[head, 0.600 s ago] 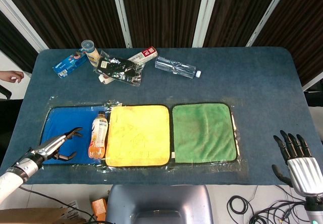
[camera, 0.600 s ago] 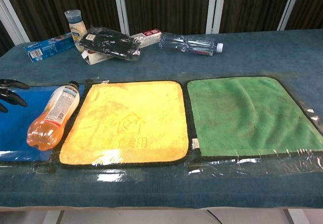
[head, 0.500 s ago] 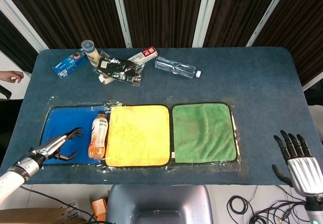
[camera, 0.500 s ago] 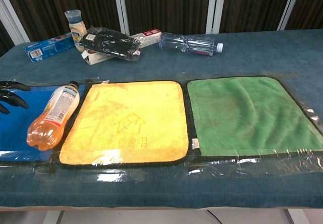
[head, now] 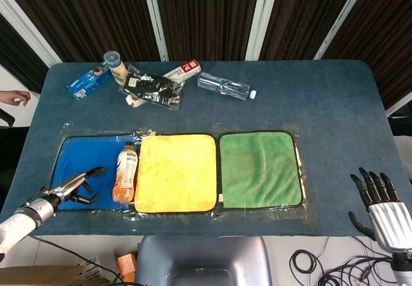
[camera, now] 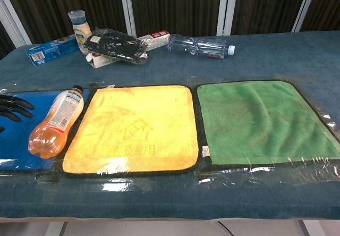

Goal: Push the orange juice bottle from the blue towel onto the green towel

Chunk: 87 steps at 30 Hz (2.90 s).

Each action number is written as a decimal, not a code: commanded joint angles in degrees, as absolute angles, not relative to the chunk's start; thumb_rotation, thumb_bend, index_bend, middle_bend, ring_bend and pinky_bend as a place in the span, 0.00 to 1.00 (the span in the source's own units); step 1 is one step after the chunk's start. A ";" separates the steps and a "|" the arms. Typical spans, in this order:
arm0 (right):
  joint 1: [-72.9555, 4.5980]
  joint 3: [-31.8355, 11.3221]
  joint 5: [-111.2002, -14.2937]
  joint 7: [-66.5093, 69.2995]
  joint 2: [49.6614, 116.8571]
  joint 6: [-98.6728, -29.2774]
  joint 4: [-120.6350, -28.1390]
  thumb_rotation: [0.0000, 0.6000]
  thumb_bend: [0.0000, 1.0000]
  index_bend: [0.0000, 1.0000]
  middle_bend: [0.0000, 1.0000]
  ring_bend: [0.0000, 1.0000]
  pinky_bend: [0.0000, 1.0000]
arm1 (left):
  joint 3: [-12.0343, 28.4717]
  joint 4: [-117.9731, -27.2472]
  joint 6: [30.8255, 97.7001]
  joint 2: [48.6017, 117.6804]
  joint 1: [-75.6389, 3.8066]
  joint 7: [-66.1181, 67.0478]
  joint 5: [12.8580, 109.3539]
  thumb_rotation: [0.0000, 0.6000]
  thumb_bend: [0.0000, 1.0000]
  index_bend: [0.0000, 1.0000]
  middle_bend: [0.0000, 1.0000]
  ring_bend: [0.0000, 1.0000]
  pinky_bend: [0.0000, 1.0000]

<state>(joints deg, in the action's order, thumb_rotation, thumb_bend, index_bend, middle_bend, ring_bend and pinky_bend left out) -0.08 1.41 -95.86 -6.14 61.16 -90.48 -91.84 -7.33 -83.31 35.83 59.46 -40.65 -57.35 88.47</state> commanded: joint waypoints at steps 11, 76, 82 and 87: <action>0.06 1.34 -95.94 -5.80 61.13 -90.62 -91.61 1.00 0.26 0.00 0.00 0.00 0.00 | -10.81 -78.90 34.80 60.54 -47.53 -89.20 97.83 1.00 0.49 0.00 0.11 0.18 0.43; 0.11 1.22 -96.20 -4.86 60.64 -90.61 -91.53 1.00 0.26 0.00 0.00 0.00 0.00 | -25.65 -67.84 47.53 77.98 -71.84 -139.79 105.35 1.00 0.52 0.00 0.05 0.09 0.33; 0.18 1.26 -96.32 -4.34 60.46 -90.79 -91.41 1.00 0.26 0.00 0.00 0.00 0.00 | -25.38 -67.36 47.70 79.29 -73.33 -141.21 104.94 1.00 0.52 0.00 0.05 0.09 0.33; 0.15 1.24 -96.23 -4.04 60.32 -90.70 -91.41 1.00 0.26 0.00 0.00 0.00 0.00 | -25.32 -66.97 48.28 80.24 -74.97 -143.13 105.33 1.00 0.52 0.00 0.05 0.09 0.33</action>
<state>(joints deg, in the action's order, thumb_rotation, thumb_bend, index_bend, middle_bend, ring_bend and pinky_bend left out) 0.15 1.24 -96.23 -4.06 60.34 -90.71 -91.41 -25.30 -67.15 48.07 79.98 -74.55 -142.64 105.13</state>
